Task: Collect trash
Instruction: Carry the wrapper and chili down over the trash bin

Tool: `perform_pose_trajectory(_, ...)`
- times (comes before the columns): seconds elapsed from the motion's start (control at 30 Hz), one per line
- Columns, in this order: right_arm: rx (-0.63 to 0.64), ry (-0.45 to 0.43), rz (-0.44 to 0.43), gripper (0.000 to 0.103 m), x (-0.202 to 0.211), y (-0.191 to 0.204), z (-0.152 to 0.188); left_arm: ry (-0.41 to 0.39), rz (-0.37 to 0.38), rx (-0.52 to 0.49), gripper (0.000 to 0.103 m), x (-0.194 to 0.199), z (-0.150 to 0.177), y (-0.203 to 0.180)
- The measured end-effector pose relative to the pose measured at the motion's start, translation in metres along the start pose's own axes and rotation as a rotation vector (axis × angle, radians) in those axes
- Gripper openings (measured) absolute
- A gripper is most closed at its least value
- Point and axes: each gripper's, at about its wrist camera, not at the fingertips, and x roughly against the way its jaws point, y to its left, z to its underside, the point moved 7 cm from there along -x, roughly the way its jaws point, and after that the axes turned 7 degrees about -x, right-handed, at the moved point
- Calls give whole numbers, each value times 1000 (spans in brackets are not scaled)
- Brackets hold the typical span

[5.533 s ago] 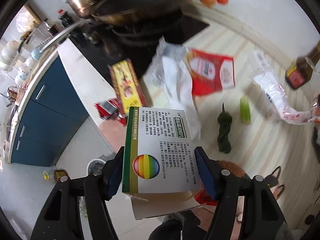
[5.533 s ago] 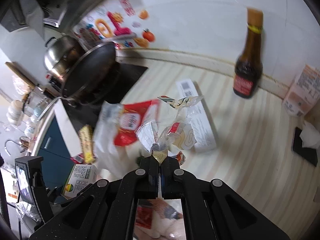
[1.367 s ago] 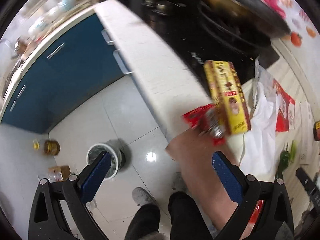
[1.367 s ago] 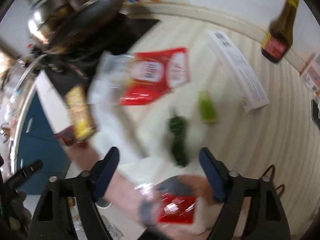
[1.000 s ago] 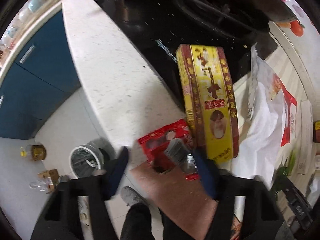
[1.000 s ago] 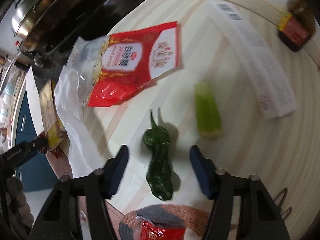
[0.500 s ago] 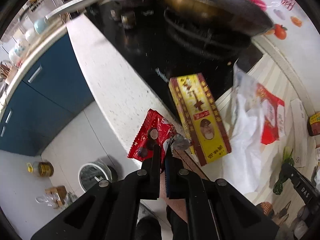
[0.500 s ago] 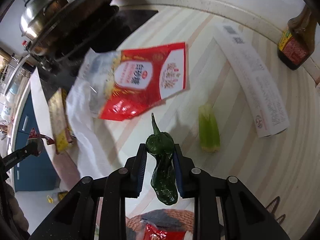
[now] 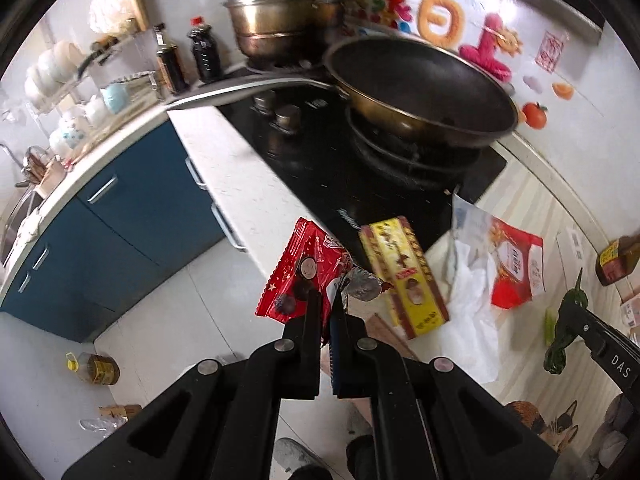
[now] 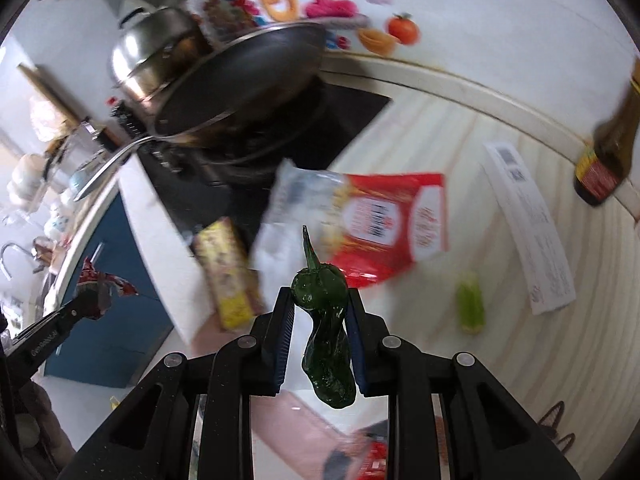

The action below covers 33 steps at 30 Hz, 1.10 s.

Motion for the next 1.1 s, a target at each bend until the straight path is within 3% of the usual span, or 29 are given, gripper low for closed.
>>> perform_pose_trajectory(0.27, 125, 33, -95, 27, -7, 97, 26, 1, -68, 117, 1, 7, 36, 80)
perform_pose_trajectory(0.53, 305, 140, -162, 26, -53, 211, 95, 80, -158, 290, 1, -9, 118, 183)
perform_pose_trajectory(0.9, 469, 382, -179, 26, -177, 304, 284, 269, -234, 523, 1, -85, 276, 301)
perform_pose_trajectory(1.1, 526, 518, -194, 26, -278, 322, 402, 410, -183, 679, 1, -182, 387, 350)
